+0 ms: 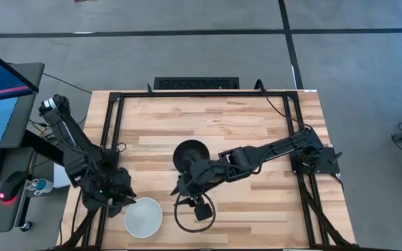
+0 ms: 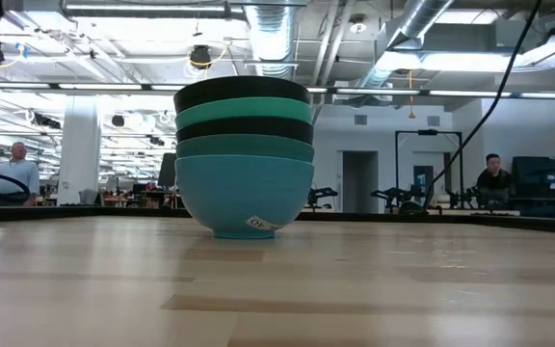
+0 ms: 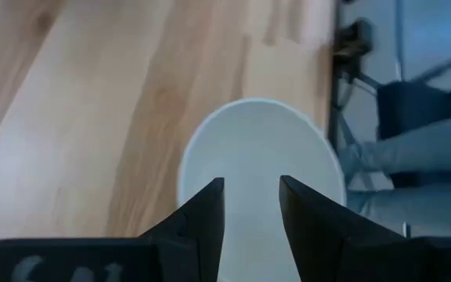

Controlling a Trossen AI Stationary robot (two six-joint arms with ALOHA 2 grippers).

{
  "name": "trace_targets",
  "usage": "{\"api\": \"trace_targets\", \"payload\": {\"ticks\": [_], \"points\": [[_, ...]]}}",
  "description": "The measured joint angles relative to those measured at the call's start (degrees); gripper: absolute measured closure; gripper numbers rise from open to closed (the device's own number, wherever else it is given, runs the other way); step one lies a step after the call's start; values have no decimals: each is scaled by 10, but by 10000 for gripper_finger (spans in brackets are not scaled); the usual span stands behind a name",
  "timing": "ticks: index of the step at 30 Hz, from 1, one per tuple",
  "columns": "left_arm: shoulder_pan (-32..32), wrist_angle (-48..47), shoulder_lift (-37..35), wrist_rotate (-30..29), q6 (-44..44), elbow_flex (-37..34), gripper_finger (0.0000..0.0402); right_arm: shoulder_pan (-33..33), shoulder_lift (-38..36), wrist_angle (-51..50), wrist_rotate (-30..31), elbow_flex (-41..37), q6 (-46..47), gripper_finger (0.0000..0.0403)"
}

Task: Nest bowls inside each other
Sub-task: Stack the white bowl on top of the black bowl

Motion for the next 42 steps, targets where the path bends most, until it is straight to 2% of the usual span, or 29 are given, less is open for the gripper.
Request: {"api": "trace_targets", "payload": {"ticks": [3,8,12,15,27,34,38,42], "points": [[1,-9,4,0,-47,-4,288,6,0,-15,21,0,27,233],[1,1,23,4,-71,-4,288,22,0,-11,85,1,28,233],[1,12,51,42,-92,-4,288,35,0,-8,109,1,28,233],[1,25,76,67,-94,-4,288,38,0,-8,110,1,27,233],[27,23,149,107,-122,-4,288,36,1,18,110,1,12,233],[57,16,152,110,-123,-1,288,36,1,17,108,1,11,233],[62,15,152,112,-100,25,288,36,1,16,107,1,9,233],[62,-34,152,108,-89,60,288,34,1,15,106,1,6,233]]}}
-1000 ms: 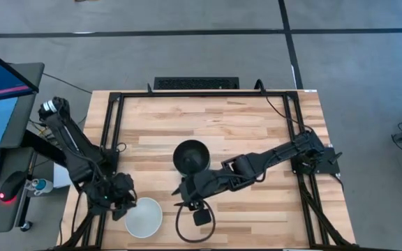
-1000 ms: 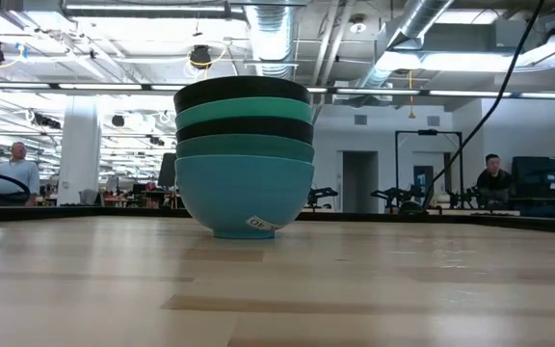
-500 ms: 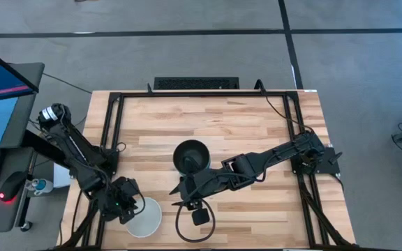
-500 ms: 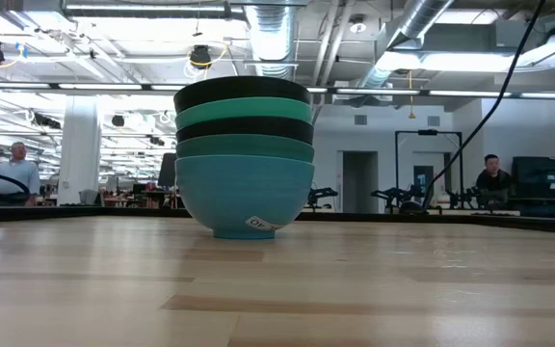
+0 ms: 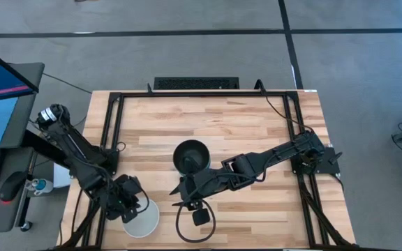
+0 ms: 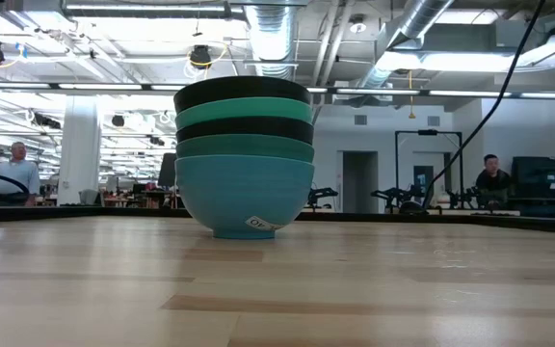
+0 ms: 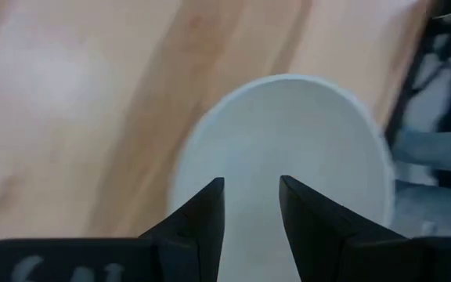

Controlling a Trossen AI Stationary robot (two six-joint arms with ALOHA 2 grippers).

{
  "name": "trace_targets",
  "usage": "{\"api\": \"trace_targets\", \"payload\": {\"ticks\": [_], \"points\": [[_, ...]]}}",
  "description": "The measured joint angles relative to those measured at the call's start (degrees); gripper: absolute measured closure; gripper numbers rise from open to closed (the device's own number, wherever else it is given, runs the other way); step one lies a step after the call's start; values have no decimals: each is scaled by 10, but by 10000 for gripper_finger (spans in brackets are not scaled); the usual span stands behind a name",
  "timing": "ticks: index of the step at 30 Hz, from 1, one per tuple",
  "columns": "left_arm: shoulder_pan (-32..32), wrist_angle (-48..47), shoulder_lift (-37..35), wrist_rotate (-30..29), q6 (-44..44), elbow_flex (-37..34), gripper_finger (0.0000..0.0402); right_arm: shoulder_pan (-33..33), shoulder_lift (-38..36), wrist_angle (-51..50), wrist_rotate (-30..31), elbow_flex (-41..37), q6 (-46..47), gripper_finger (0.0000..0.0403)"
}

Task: Nest bowls inside each other
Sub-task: Stack the white bowl on top of the black bowl

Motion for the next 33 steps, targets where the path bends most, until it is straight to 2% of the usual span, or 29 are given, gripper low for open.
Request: {"api": "trace_targets", "payload": {"ticks": [4,8,19,26,33], "points": [[0,-72,0,-4,0,12,288,-4,0,0,0,0,-1,233],[5,-96,0,0,4,12,288,-6,0,0,0,0,0,233],[20,-76,40,30,45,12,288,-6,0,0,0,0,-1,233],[22,-58,77,34,61,12,288,-5,0,0,0,0,-6,233],[24,-64,80,30,64,12,288,-5,0,0,0,0,-5,233]]}}
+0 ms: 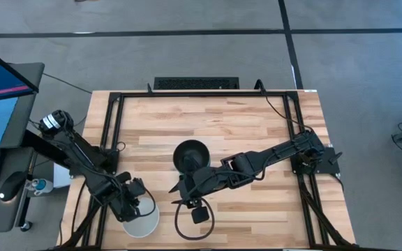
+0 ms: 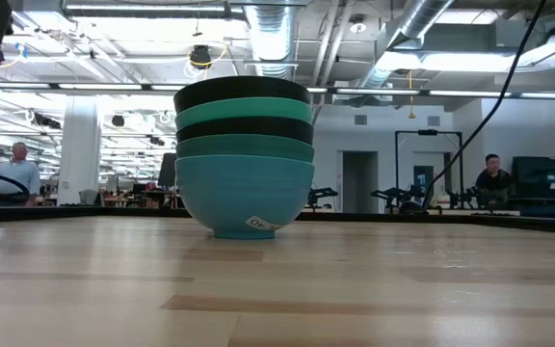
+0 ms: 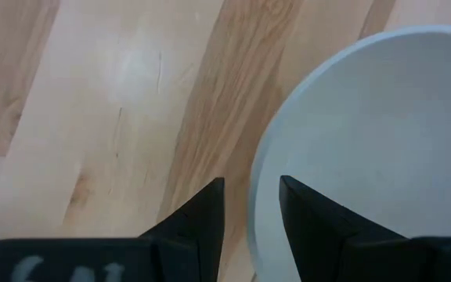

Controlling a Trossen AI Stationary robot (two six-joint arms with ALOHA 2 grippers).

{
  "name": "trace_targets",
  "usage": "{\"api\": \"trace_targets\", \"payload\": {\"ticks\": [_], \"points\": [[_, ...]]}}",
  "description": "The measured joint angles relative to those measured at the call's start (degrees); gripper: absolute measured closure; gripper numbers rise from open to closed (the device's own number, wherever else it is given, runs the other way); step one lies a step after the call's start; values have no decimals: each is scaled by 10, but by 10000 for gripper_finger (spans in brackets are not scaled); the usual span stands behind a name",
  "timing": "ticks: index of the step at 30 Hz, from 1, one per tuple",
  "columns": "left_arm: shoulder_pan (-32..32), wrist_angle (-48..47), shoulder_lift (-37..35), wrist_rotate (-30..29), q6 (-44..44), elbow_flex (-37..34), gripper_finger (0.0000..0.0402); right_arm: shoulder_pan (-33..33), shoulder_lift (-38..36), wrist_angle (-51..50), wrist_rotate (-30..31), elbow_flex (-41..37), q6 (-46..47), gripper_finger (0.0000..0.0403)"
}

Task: Nest bowls inside each other
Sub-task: Stack the white bowl on top of the black bowl

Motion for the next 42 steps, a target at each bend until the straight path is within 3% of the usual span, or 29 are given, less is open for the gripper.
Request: {"api": "trace_targets", "payload": {"ticks": [4,10,30,42], "points": [[8,0,0,0,13,0,308,0,0,0,0,0,0,233],[26,1,0,-1,34,0,392,0,0,0,0,0,0,233],[98,7,-9,0,86,22,401,19,0,-39,32,0,22,233],[168,-7,-158,-66,118,59,401,24,-24,-75,27,0,8,233]]}}
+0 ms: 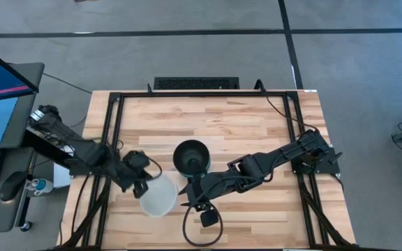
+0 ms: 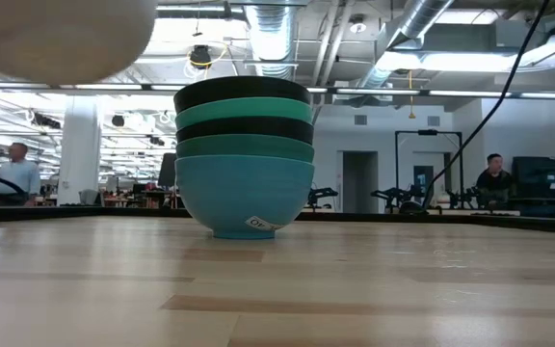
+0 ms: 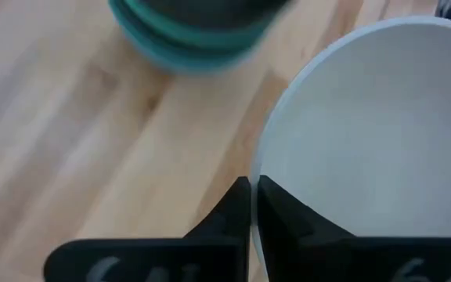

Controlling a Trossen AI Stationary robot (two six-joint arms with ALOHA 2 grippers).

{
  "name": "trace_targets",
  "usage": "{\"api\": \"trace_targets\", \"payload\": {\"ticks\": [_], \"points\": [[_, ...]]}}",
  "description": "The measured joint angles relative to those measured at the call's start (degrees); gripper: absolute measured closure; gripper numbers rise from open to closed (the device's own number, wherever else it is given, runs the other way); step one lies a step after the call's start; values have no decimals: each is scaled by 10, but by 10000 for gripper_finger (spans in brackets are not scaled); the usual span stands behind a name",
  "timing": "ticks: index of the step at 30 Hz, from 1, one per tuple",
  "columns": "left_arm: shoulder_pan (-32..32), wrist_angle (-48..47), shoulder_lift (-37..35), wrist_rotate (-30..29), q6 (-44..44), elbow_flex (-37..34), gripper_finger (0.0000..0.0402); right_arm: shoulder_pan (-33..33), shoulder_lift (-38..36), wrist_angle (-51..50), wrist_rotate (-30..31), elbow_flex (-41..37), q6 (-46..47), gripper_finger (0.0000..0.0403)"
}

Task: Nest bowls inside each other
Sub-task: Stack the white bowl on top of the black bowl

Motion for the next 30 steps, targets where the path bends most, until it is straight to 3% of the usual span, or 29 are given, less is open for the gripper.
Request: {"api": "trace_targets", "payload": {"ticks": [10,19,25,30], "points": [[70,-69,-18,-43,94,92,401,-6,-19,-40,-12,0,-18,233],[154,-75,-12,-39,177,124,401,-20,-107,-105,18,0,-63,233],[220,-69,5,-10,242,150,401,-68,-159,-168,18,0,-73,233],[265,-42,27,20,279,185,401,-112,-193,-177,-56,-3,-76,233]]}}
